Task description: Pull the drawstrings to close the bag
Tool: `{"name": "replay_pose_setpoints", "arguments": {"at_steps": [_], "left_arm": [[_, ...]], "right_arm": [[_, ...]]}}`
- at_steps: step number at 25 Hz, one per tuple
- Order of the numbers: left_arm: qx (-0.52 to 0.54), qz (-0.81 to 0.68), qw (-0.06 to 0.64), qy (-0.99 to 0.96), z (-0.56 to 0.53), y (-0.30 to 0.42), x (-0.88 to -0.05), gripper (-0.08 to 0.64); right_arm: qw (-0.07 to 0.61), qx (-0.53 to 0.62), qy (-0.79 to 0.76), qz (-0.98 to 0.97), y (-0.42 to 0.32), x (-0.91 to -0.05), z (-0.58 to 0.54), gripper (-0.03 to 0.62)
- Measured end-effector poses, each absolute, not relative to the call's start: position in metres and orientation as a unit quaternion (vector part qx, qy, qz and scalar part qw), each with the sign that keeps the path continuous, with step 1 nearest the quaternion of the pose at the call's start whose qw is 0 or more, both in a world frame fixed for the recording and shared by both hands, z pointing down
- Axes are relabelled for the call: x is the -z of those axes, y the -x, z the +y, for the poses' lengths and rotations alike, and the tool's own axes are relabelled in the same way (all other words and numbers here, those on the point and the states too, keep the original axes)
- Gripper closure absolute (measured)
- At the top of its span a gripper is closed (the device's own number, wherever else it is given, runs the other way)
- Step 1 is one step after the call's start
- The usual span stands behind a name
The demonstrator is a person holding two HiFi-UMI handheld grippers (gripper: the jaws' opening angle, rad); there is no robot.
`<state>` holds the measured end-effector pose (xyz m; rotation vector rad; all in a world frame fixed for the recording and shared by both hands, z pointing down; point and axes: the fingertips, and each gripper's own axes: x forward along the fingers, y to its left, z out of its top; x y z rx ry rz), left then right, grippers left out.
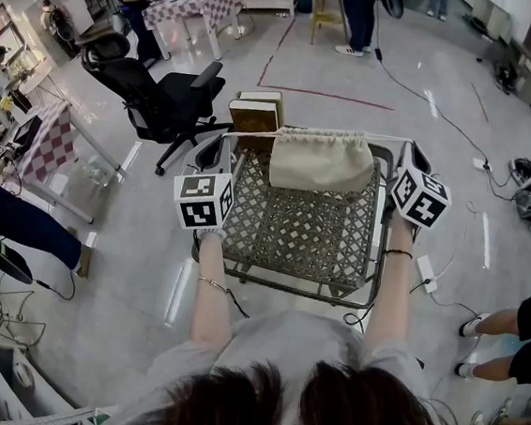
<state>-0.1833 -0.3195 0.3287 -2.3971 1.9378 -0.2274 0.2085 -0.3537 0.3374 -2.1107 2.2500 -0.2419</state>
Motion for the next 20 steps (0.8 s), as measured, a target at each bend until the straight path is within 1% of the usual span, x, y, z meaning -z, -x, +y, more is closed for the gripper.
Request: {"name": "replay_pose_setpoints", "arguments": {"at_steps": [20], "left_arm": [[0.066,0.624,0.029,0.778,-0.324,0.178,-0.324,0.535]], "right_arm": [[0.038,0.088,0.696,0.712,-0.231,-0.340,-0.356,0.568]]}}
